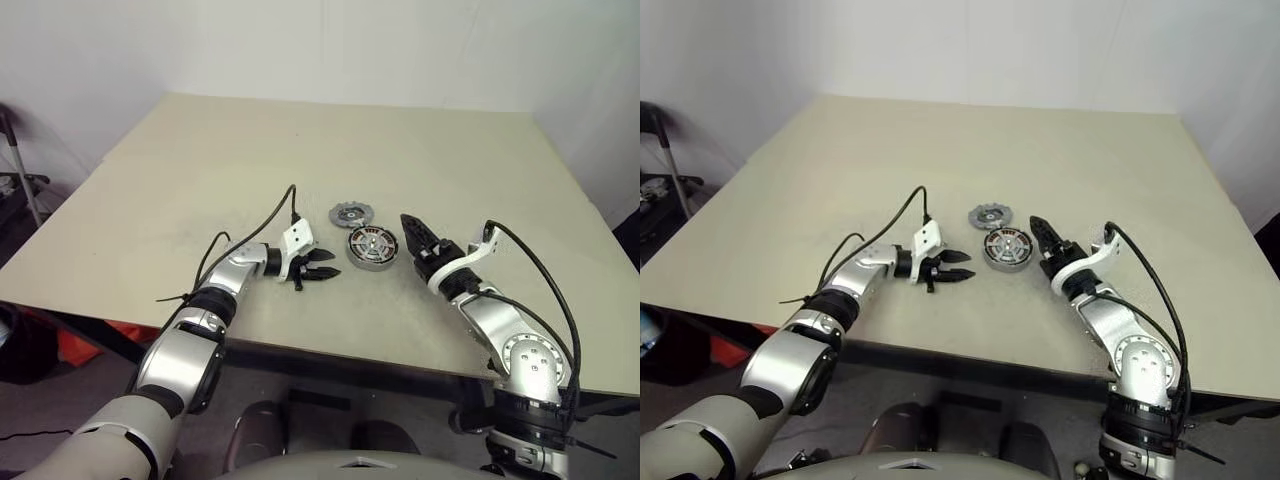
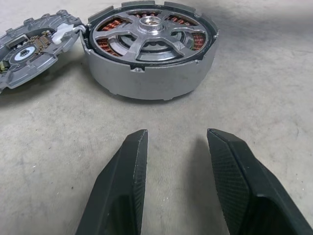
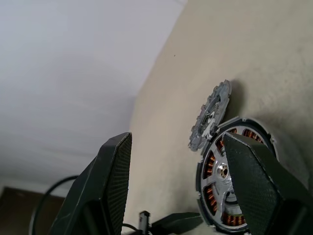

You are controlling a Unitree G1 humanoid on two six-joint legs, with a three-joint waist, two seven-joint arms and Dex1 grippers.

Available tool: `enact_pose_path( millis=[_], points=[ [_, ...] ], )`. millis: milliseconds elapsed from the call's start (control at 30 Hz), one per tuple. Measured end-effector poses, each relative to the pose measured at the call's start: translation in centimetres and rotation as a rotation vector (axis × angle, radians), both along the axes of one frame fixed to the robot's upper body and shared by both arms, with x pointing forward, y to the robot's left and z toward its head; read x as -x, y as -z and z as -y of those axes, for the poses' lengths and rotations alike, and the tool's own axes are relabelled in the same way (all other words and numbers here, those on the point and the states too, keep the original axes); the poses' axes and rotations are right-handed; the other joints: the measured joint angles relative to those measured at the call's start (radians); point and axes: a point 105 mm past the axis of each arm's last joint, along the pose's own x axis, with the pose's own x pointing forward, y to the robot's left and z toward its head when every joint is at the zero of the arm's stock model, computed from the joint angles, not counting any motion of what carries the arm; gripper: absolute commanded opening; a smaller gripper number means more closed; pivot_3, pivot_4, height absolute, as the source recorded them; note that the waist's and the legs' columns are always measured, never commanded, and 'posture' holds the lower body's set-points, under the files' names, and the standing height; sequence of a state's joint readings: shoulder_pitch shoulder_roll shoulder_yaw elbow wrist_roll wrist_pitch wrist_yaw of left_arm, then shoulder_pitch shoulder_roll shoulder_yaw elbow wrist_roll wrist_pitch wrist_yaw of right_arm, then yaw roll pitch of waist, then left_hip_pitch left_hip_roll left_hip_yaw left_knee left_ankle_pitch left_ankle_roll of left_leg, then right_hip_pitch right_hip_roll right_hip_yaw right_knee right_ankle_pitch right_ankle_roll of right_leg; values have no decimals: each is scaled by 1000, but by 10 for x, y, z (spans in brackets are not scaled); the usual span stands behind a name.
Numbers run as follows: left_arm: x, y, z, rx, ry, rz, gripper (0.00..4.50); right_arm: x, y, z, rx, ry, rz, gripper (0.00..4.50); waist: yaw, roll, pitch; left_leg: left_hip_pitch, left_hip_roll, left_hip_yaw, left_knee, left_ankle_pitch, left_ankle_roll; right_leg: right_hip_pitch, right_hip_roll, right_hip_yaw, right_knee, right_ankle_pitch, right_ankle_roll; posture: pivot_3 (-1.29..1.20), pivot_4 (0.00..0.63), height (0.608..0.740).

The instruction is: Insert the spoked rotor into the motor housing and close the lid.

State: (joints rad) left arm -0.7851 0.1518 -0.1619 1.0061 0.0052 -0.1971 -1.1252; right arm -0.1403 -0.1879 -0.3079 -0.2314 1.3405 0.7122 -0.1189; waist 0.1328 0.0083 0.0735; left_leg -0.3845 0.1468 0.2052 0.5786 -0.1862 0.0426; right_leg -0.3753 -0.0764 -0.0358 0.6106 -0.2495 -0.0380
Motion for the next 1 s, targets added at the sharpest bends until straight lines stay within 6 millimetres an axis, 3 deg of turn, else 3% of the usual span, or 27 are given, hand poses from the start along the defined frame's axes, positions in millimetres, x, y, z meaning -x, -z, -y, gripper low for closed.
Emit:
enact_pose_path(
  millis=[133,233,400,500,667,867,1000],
  points=[
    [0,1,0,-1,-2,-4,2046,-6,-4,-13,239,-78,66,3000,-2,0,0,0,0,0,0,0,0,0,0,0,0,0,0,0,0,740],
    [-1,0,0,-1,-5,-2,2046,-14,-6,-32,523,-174,147,3000,-3,0,0,0,0,-1,1,1,0,0,0,0,1,0,0,0,0,740],
    [-2,-1,0,-1,-8,5,2046,-25,17,-51,864,-304,187,3000,-3,0,0,0,0,-1,2,1,0,1,0,-1,1,0,0,0,0,740],
    [-3,-2,0,-2,-16,8,2046,-29,24,-51,919,-324,187,3000,-1,-1,0,-1,0,-1,3,0,1,0,0,-1,1,0,0,0,0,740],
    [-4,-2,-2,-4,-18,17,2046,-34,14,-58,923,-327,241,3000,-3,-1,1,-1,0,-1,3,0,2,0,0,-1,3,0,0,0,0,740],
    [-4,-2,-4,-7,-23,19,2046,-39,16,-49,928,-300,227,3000,-3,-1,1,0,1,-1,6,0,2,1,0,-1,6,0,0,0,0,740],
    [-5,-2,-4,-6,-24,20,2046,-42,35,-46,932,-298,178,3000,-5,-1,1,0,1,-1,9,0,2,1,0,-1,8,0,0,0,0,740]
  ],
)
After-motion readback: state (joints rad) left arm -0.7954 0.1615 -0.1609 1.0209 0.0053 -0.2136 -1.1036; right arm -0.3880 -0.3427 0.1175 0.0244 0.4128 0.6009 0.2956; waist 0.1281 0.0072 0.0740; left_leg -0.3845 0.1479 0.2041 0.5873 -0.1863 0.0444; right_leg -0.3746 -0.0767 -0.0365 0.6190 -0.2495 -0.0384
